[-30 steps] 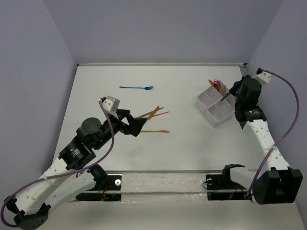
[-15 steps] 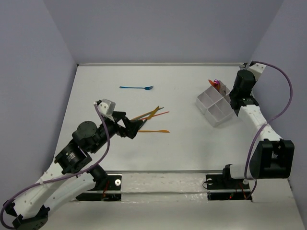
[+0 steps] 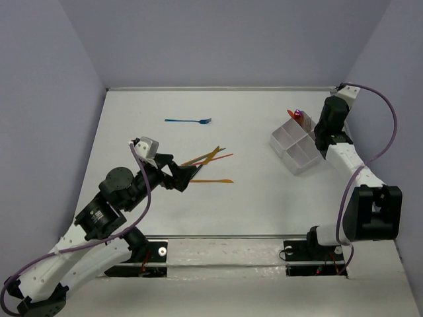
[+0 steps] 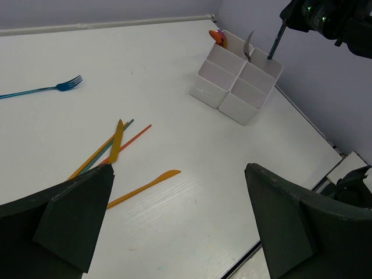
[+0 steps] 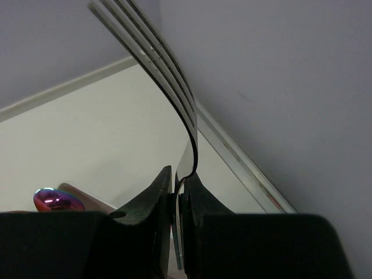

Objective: Sort the eating utensils into containers

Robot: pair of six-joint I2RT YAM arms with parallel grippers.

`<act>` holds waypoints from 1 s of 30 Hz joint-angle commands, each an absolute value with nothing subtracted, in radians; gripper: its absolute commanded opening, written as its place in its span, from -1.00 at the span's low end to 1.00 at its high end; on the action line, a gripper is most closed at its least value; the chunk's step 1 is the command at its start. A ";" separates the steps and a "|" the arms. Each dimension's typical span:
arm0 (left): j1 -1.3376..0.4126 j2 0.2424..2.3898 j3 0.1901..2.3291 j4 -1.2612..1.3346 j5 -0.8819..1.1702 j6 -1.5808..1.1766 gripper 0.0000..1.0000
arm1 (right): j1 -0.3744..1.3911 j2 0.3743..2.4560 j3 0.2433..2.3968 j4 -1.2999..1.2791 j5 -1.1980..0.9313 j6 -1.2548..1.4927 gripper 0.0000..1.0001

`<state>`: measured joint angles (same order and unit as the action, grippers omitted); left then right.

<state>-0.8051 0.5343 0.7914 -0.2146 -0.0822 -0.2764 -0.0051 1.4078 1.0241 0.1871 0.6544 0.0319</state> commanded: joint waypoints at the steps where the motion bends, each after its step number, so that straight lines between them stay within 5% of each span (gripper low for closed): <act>1: -0.799 0.545 0.782 -0.184 -0.072 -0.265 0.98 | 0.009 1.396 0.990 0.268 0.632 0.014 -0.91; 12: -0.781 0.575 0.782 -0.183 -0.074 -0.268 0.98 | 0.029 1.404 0.950 0.232 0.603 0.040 -0.51; 16: -0.772 0.586 0.784 -0.183 -0.075 -0.271 0.98 | 0.029 1.414 0.995 0.146 0.595 0.077 0.08; 23: -0.772 0.614 0.792 -0.192 -0.121 -0.276 0.98 | 0.029 1.402 1.092 -0.045 0.540 0.170 0.79; 30: -0.762 0.710 0.814 -0.183 -0.156 -0.299 0.98 | 0.029 1.220 1.149 -0.205 0.310 0.287 1.00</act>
